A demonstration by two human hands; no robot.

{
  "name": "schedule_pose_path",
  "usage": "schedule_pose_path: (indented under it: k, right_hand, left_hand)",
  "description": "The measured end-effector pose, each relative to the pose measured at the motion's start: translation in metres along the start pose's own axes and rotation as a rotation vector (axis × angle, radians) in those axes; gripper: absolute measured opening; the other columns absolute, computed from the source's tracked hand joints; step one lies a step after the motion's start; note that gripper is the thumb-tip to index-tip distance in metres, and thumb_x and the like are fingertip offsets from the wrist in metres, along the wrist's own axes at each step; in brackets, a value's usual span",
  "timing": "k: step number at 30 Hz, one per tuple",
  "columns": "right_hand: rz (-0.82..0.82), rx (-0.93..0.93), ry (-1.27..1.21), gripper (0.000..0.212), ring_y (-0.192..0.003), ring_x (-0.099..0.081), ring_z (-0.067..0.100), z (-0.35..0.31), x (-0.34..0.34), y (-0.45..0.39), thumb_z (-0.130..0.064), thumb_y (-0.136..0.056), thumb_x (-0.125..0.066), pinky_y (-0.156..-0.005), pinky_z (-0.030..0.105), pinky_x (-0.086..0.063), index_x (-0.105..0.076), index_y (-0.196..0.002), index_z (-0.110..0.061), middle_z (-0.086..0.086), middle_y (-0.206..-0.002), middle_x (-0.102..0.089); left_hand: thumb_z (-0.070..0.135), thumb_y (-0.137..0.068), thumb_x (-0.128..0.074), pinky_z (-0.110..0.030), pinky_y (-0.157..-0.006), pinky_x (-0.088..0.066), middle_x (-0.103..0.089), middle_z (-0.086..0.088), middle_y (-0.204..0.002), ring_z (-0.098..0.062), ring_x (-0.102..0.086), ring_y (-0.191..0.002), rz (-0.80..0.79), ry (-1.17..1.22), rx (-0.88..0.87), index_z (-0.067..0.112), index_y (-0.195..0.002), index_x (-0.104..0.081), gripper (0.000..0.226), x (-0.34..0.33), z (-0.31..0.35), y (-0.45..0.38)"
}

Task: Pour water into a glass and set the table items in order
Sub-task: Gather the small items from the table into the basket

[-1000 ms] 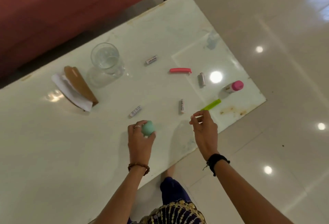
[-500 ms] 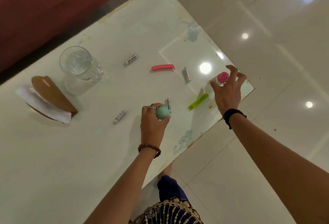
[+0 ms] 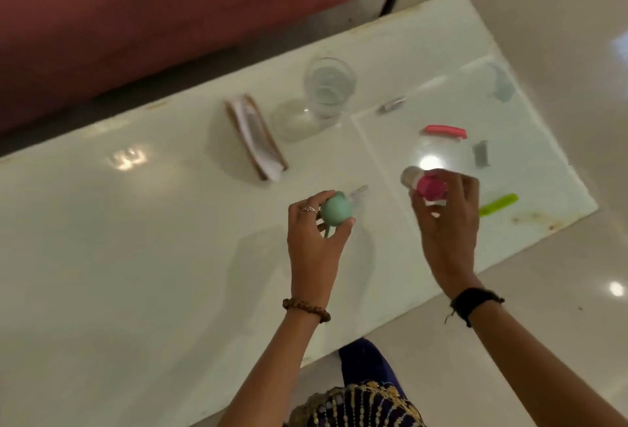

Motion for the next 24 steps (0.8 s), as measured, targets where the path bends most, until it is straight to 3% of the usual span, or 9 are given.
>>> schedule_pose_path:
  k: [5,10,14,16,17,21,24]
  right_hand:
    - [-0.358,0.181,-0.132,0.033,-0.093,-0.051,-0.008,-0.143,-0.128,0.124,-0.009,-0.084,-0.064,-0.071,0.01,-0.049,-0.052,-0.111,-0.022,-0.006,-0.114,-0.042]
    - [-0.7,0.343,-0.27,0.031,-0.096,-0.049,-0.002,-0.281,-0.246,0.253,-0.014,-0.086,-0.062,-0.076,0.018,-0.051,-0.051,-0.109,-0.029,-0.012,-0.113,-0.04]
    - [-0.916,0.458,-0.333,0.03,-0.098,-0.049,-0.002,-0.377,-0.321,0.34,-0.015,-0.086,-0.062,-0.083,0.021,-0.052,-0.055,-0.113,-0.024,-0.01,-0.114,-0.04]
    - [-1.005,0.55,-0.317,0.031,-0.096,-0.051,0.002,-0.42,-0.351,0.38,-0.015,-0.086,-0.062,-0.084,0.025,-0.053,-0.055,-0.115,-0.021,-0.004,-0.116,-0.043]
    - [-1.029,0.602,-0.308,0.032,-0.099,-0.051,0.006,-0.439,-0.364,0.398,-0.015,-0.086,-0.062,-0.083,0.027,-0.054,-0.055,-0.116,-0.019,0.0,-0.117,-0.045]
    - [-1.076,0.771,-0.212,0.031,-0.099,-0.053,0.016,-0.489,-0.413,0.449,-0.02,-0.087,-0.06,-0.075,0.031,-0.05,-0.052,-0.116,-0.015,0.004,-0.116,-0.053]
    - [-1.1,0.956,-0.02,0.026,-0.098,-0.05,0.019,-0.502,-0.45,0.482,-0.019,-0.085,-0.06,-0.071,0.025,-0.037,-0.052,-0.11,-0.015,0.003,-0.111,-0.057]
  left_hand:
    - [0.01,-0.074,-0.073,-0.007,-0.079,-0.048,-0.049,0.016,-0.107,-0.005,-0.059,-0.098,0.24,-0.026,-0.094,0.029,-0.108,-0.059,0.042,0.187,0.002,0.032]
    - [0.011,-0.073,-0.074,-0.007,-0.082,-0.048,-0.05,0.02,-0.109,-0.007,-0.058,-0.103,0.578,-0.089,-0.09,0.024,-0.114,-0.054,0.047,0.405,-0.023,0.086]
    - [0.009,-0.072,-0.075,-0.01,-0.08,-0.048,-0.059,-0.008,-0.107,-0.018,-0.06,-0.094,0.861,-0.199,-0.079,0.025,-0.102,-0.05,0.042,0.561,-0.044,0.14]
    - [0.009,-0.073,-0.074,-0.027,-0.087,-0.051,-0.058,-0.017,-0.107,-0.025,-0.059,-0.097,0.946,-0.256,-0.015,0.017,-0.102,-0.052,0.038,0.621,-0.066,0.165]
    - [0.01,-0.073,-0.074,-0.033,-0.086,-0.05,-0.058,-0.017,-0.108,-0.026,-0.058,-0.098,0.967,-0.279,0.024,0.013,-0.104,-0.053,0.037,0.644,-0.078,0.174]
    - [0.012,-0.074,-0.072,-0.017,-0.079,-0.036,-0.059,-0.013,-0.107,-0.026,-0.057,-0.096,0.856,-0.498,0.193,0.009,-0.107,-0.057,0.037,0.692,-0.128,0.178]
    - [0.019,-0.078,-0.068,-0.033,-0.076,-0.042,-0.06,-0.014,-0.106,-0.032,-0.058,-0.096,0.76,-0.583,0.355,0.011,-0.105,-0.058,0.03,0.701,-0.167,0.172]
Point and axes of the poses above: each hand's wrist, its own y-axis away from the middle knuckle, its own x-axis out of the back of the hand, z = x × y, the point moved 10 cm from there along -y, towards the middle knuckle
